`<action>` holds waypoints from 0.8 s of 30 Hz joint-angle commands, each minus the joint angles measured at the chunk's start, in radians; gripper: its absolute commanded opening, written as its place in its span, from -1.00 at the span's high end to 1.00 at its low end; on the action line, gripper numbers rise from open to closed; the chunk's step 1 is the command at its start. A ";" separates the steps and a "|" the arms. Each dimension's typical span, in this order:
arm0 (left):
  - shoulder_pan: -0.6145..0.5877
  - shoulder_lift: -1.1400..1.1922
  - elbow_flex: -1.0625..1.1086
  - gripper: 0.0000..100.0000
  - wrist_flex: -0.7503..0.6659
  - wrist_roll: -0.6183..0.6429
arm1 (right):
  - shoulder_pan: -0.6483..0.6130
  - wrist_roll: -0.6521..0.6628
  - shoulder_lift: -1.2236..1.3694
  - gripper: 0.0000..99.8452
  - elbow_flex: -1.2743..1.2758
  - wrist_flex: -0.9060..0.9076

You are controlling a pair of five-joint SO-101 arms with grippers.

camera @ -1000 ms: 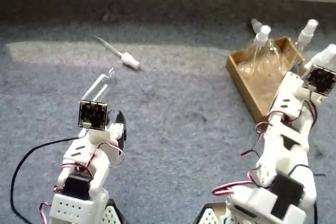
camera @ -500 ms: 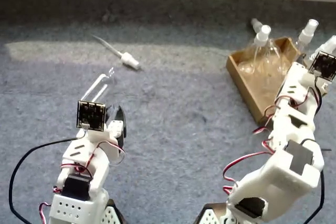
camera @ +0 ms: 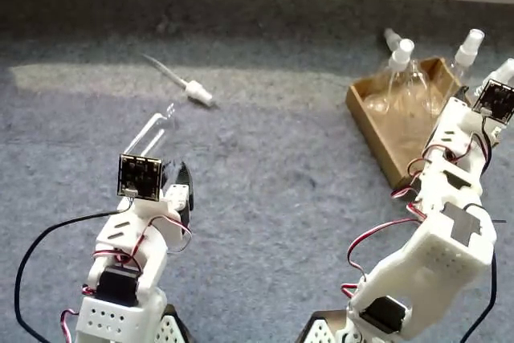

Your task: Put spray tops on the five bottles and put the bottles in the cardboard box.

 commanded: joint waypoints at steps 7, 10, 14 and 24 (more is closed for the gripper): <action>-0.007 -0.005 0.021 0.98 -0.025 -0.011 | 0.005 -0.006 -0.016 0.64 -0.050 -0.027; -0.007 -0.005 0.021 0.98 -0.025 -0.011 | 0.004 -0.006 -0.021 0.63 -0.048 -0.027; -0.007 -0.005 0.021 0.98 -0.025 -0.011 | 0.004 0.000 -0.021 0.63 -0.048 -0.027; -0.007 -0.005 0.021 0.98 -0.025 -0.011 | 0.004 0.002 -0.022 0.47 -0.047 -0.022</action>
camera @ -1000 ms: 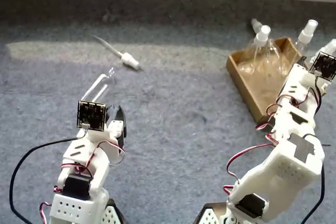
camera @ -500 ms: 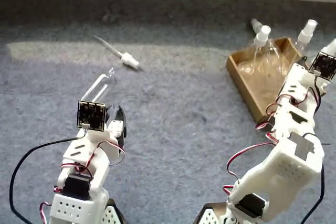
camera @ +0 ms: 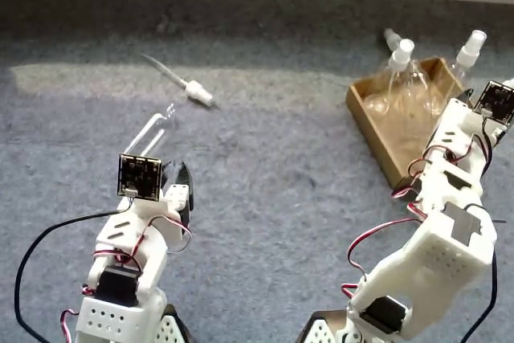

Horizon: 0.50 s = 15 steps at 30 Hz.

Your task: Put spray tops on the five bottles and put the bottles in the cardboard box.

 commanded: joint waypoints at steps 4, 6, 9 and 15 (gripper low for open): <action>-0.007 -0.005 0.021 0.98 -0.025 -0.011 | 0.002 0.003 -0.024 0.47 -0.047 -0.018; -0.007 -0.005 0.021 0.98 -0.025 -0.011 | 0.002 0.003 -0.025 0.47 -0.047 -0.001; -0.007 -0.005 0.021 0.98 -0.025 -0.011 | 0.002 0.003 -0.038 0.47 -0.051 0.071; -0.007 -0.005 0.021 0.98 -0.025 -0.011 | -0.007 0.003 -0.145 0.47 -0.044 0.159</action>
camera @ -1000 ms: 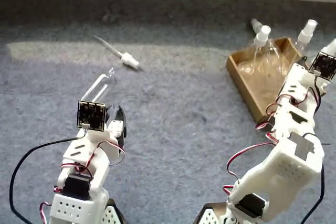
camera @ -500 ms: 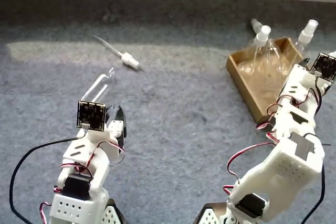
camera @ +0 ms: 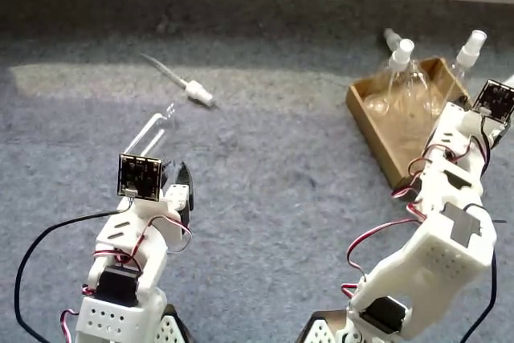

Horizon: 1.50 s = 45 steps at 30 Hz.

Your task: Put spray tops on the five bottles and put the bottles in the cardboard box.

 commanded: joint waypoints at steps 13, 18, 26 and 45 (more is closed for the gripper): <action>-0.007 -0.005 0.021 0.99 -0.023 -0.011 | -0.028 0.003 -0.294 0.47 -0.047 0.364; -0.007 -0.005 0.021 0.99 -0.021 -0.011 | -0.028 0.003 -0.343 0.47 -0.048 0.463; -0.007 -0.005 0.021 0.99 -0.020 -0.011 | -0.028 0.005 -0.357 0.47 -0.050 0.553; -0.007 -0.005 0.021 0.99 -0.020 -0.011 | -0.028 0.005 -0.584 0.47 -0.051 0.823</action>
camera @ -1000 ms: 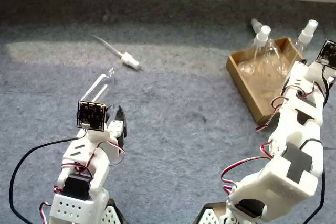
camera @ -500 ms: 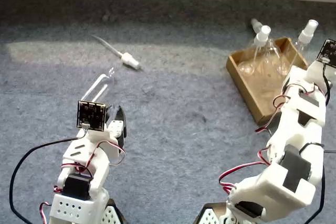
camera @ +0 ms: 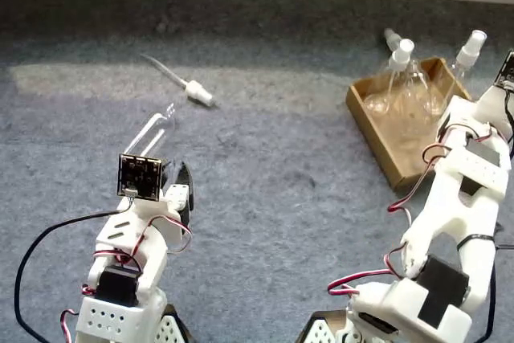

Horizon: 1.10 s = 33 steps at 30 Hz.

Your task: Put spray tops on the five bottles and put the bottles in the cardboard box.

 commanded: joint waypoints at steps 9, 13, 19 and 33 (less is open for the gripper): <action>-0.119 -0.005 -0.002 0.98 -0.025 -0.011 | -0.013 0.005 -0.255 0.47 -0.051 0.206; -0.197 -0.005 -0.021 0.98 -0.025 -0.011 | -0.033 0.005 -0.363 0.47 -0.051 0.283; -0.314 -0.005 -0.047 0.98 -0.025 -0.011 | -0.134 0.005 -0.536 0.47 -0.051 0.437; -0.343 -0.005 -0.045 0.98 -0.025 -0.011 | -0.621 -0.006 -0.811 0.47 0.085 0.723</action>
